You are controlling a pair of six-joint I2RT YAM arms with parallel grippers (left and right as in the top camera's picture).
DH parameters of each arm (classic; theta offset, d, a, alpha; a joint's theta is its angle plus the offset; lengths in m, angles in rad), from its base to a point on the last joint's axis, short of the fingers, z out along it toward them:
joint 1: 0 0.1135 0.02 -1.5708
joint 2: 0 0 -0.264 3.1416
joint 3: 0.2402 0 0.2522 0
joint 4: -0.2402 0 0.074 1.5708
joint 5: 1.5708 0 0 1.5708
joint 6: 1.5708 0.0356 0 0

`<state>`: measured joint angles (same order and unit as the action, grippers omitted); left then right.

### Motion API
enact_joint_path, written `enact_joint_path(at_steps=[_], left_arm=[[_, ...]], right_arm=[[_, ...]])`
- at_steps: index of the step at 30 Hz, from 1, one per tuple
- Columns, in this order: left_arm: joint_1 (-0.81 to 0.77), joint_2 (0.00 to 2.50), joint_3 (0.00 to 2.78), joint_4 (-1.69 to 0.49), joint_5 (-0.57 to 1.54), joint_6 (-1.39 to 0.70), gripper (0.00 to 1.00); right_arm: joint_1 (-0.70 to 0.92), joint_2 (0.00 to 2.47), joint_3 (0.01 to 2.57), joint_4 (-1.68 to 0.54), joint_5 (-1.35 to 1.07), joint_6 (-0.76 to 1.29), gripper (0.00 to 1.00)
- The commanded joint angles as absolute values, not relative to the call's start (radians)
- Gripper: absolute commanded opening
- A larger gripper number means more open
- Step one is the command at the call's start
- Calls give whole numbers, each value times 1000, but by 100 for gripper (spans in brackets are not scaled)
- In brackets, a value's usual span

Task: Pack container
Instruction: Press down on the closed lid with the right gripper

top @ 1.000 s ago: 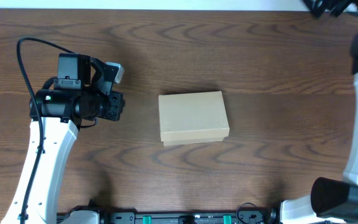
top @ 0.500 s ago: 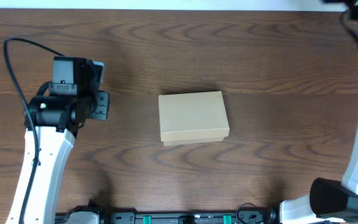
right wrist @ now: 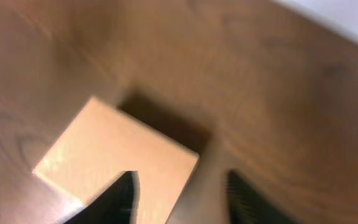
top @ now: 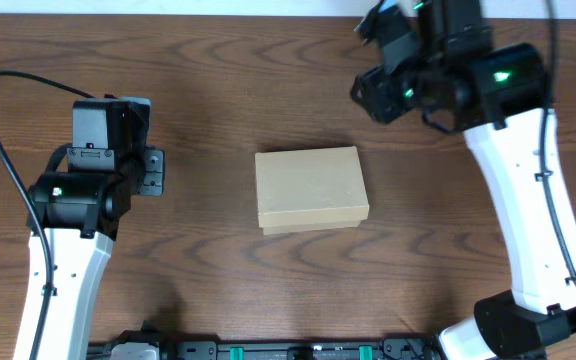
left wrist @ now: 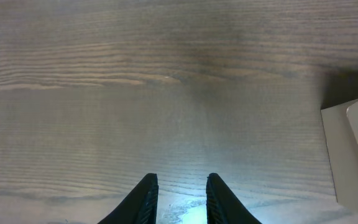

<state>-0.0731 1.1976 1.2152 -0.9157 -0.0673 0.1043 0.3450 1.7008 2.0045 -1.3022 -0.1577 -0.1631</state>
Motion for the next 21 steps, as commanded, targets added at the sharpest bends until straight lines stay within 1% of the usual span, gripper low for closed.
enact_joint_path(at_steps=[1,3,5,6,7,8,11,13,21], left_arm=[[-72,1187,1229,-916,-77,96,26],[-72,1187,1229,-916,-77,96,26],[-72,1187,1229,-916,-77,96,26],[-72,1187,1229,-916,-77,96,26],[-72,1187,1229,-916,-77,96,26],[-72,1187,1229,-916,-77,96,26],[-72,1187,1229,-917,-77,95,26],[-72,1187,1229,-916,-76,85,26],[-72,1188,1229,-916,-76,81,26]], right_arm=[[368,1704,1921,-1320,-94,-169,36],[381,1704,1850,-1307,-141,-148,33],[400,1704,1763,-1265,-154,-105,33],[411,1704,1724,-1243,-154,-88,28],[426,1704,1678,-1213,-154,-64,18],[439,1704,1641,-1186,-154,-41,10],[486,1704,1549,-1118,-154,11,8],[522,1704,1511,-1085,-154,42,2],[641,1704,1472,-1050,-123,104,2]])
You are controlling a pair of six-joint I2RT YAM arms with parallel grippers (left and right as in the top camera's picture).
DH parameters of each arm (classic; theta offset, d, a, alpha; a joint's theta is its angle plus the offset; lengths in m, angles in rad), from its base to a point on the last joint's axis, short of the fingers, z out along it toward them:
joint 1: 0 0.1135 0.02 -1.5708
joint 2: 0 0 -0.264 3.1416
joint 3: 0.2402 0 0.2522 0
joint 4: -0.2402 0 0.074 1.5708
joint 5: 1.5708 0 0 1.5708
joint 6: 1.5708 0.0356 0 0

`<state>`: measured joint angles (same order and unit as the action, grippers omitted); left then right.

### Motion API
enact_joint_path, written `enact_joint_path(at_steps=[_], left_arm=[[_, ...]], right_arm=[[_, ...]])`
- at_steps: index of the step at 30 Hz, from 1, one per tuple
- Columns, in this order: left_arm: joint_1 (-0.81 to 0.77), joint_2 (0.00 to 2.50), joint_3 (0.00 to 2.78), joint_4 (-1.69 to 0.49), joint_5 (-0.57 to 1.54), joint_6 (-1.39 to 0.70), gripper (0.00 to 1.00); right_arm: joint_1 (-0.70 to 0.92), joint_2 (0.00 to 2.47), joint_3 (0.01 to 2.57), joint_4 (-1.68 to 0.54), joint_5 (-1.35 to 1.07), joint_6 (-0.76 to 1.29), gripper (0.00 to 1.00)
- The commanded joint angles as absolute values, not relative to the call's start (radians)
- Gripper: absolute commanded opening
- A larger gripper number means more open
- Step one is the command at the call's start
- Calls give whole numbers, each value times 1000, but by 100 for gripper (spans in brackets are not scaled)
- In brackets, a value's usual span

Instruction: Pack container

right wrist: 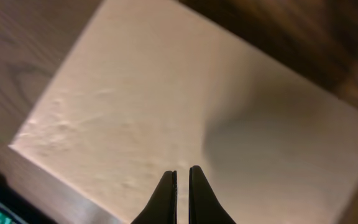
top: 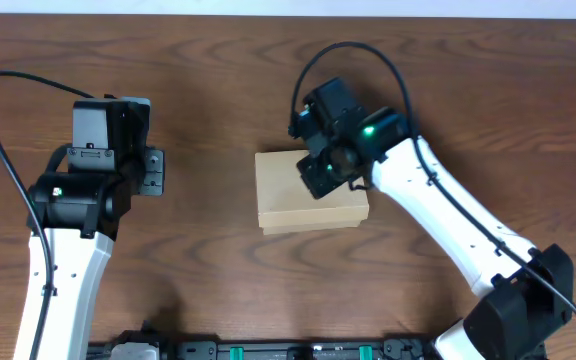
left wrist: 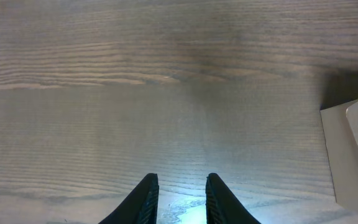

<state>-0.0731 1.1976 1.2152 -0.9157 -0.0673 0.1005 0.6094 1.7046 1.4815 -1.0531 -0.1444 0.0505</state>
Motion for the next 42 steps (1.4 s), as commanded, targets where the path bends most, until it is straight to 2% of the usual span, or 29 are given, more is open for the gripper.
enact_joint_path(at_steps=[1,15,30,36,38,41,42], left_arm=[[-72,1188,1229,-916,-76,81,26],[-72,1188,1229,-918,-77,81,26],[-72,1188,1229,-920,-76,81,26],[-72,1188,1229,-920,-69,82,26],[-72,1188,1229,-917,-50,82,28],[-71,1189,1229,-908,12,108,38],[-71,1191,1229,-904,53,140,41]], right_arm=[[653,1704,1472,-1051,-107,110,1],[677,1704,1439,-1046,-89,151,2],[675,1704,1250,-915,-94,217,2],[663,1700,1249,-807,-58,201,2],[641,1695,1272,-773,-27,200,2],[585,1691,1330,-742,28,201,2],[562,1691,1351,-736,45,200,5]])
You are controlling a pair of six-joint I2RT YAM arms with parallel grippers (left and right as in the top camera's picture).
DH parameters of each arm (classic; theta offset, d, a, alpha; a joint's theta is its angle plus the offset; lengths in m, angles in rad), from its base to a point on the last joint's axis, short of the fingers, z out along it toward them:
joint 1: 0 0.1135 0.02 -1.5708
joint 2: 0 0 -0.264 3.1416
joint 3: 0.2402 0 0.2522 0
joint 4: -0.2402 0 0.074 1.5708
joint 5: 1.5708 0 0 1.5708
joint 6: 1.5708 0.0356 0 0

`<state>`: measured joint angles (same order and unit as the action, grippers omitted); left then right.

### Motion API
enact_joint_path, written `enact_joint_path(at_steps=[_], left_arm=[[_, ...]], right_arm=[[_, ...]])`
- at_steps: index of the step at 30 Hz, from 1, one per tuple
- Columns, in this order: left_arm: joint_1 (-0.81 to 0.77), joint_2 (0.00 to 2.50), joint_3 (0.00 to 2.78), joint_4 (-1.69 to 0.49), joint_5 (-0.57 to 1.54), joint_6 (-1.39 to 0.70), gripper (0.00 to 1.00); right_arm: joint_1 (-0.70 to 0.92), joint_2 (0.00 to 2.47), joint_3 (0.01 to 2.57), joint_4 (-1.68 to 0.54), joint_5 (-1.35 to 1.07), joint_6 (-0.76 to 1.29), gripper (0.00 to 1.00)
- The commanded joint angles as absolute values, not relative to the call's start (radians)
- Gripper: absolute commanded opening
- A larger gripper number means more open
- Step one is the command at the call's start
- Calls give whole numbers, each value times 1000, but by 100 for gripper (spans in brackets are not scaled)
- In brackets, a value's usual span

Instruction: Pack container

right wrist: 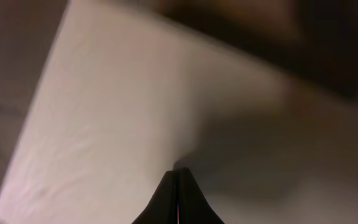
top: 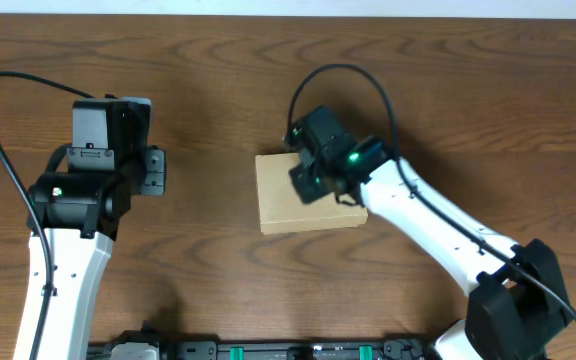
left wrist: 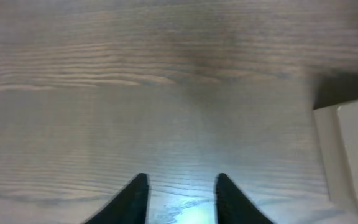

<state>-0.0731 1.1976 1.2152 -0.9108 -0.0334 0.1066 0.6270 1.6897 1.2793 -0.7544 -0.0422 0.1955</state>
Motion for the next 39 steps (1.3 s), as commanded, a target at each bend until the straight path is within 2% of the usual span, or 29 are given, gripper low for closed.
enact_joint_path(at_steps=[1,2,3,4,5,7,8,11,16,21,25,28,29,33,39], left_arm=[[-71,1193,1229,-902,89,171,44],[-71,1197,1229,-900,117,189,52],[-71,1203,1229,-900,133,199,67],[-70,1209,1229,-901,136,199,69],[-67,1214,1229,-901,154,200,74],[-54,1224,1229,-902,208,222,89],[-44,1229,1229,-904,230,236,91],[-32,1224,1229,-915,253,252,76],[-34,1162,1224,-950,259,239,73],[-34,1018,1166,-966,258,161,73],[-35,833,1078,-957,147,52,77],[-34,706,1000,-936,36,20,89],[-34,665,968,-918,3,12,98],[-34,591,866,-842,-57,-1,95],[-34,619,741,-699,-62,7,95]], right_arm=[[533,1690,1377,-730,63,200,20],[505,1690,1398,-725,72,200,36],[473,1689,1417,-715,72,200,56],[438,1689,1434,-702,65,201,76],[399,1687,1449,-693,45,188,86],[324,1680,1470,-679,-9,136,88],[284,1675,1472,-676,-22,113,88],[191,1649,1472,-715,7,89,82],[112,1571,1470,-793,64,96,84],[99,1421,1449,-805,65,81,87],[99,1284,1369,-788,80,72,89],[99,1174,1260,-767,83,69,90],[99,1142,1224,-759,83,69,90],[99,1022,1069,-710,83,69,92],[99,883,874,-644,126,64,96]])
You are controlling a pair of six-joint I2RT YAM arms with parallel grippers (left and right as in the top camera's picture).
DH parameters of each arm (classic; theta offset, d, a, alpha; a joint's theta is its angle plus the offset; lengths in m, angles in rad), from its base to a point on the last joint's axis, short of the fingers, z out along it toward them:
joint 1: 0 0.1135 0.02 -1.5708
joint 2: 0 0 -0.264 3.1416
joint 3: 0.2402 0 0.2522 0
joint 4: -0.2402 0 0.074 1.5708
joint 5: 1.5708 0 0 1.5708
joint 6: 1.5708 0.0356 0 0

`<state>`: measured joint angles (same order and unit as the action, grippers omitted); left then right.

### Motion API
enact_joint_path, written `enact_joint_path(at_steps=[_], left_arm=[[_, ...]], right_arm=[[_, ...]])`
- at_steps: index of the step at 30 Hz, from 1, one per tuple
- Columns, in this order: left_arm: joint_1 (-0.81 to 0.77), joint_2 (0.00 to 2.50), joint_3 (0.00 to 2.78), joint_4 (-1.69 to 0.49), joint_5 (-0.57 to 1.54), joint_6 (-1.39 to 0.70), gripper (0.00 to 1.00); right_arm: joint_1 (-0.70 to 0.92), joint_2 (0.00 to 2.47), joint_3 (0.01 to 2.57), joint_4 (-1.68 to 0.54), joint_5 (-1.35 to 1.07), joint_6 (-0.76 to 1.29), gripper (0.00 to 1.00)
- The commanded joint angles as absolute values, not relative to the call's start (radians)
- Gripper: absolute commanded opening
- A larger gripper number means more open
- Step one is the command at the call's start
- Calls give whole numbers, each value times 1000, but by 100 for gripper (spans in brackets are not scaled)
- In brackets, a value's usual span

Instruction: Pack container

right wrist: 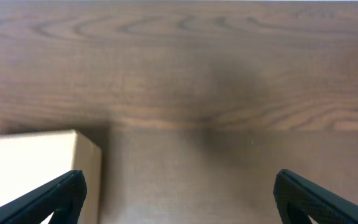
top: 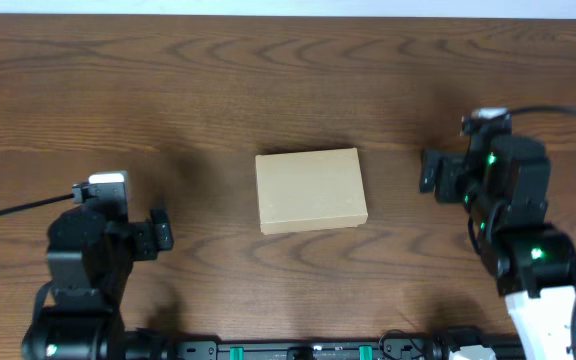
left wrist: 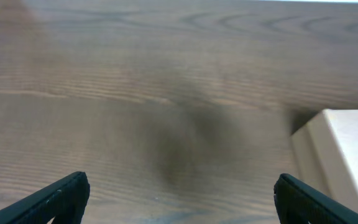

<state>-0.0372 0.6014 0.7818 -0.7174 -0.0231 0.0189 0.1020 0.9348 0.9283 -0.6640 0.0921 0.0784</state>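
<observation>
A tan cardboard box (top: 311, 190) lies shut in the middle of the wooden table (top: 268, 60), its lid flat. My left gripper (top: 158, 234) hangs to the left of the box and apart from it. In the left wrist view this gripper (left wrist: 180, 182) is open wide and empty, and the box corner (left wrist: 347, 155) shows at the right edge. My right gripper (top: 431, 172) is to the right of the box, also apart. In the right wrist view it (right wrist: 179, 177) is open wide with nothing between its fingers, and the box (right wrist: 36, 162) is at the lower left.
Bare brown wood surrounds the box on all sides. A black rail with green clips (top: 298, 350) runs along the front edge. The table's far edge (top: 288, 14) meets a white wall strip.
My right gripper was shut and pressing on the box lid; it now hangs open wide to the right of the box. My left arm has pulled back toward the front and its gripper has opened wide.
At first my right gripper was open, up beyond the box's far right corner. Then it was shut over the lid, and later shut against the lid near its far edge. My left arm stayed still at the left. Now both arms are back and open, the box shut.
</observation>
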Motion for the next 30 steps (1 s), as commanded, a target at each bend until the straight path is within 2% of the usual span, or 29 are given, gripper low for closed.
enact_joint_path(at_steps=[1,9,30], left_arm=[[-33,627,732,-688,-62,8,95],[-34,529,607,-400,-33,217,96],[-34,443,595,-501,-59,213,96]], right_arm=[[99,860,843,-631,129,65,98],[99,723,683,-624,122,94,99],[99,693,663,-621,130,96,99]])
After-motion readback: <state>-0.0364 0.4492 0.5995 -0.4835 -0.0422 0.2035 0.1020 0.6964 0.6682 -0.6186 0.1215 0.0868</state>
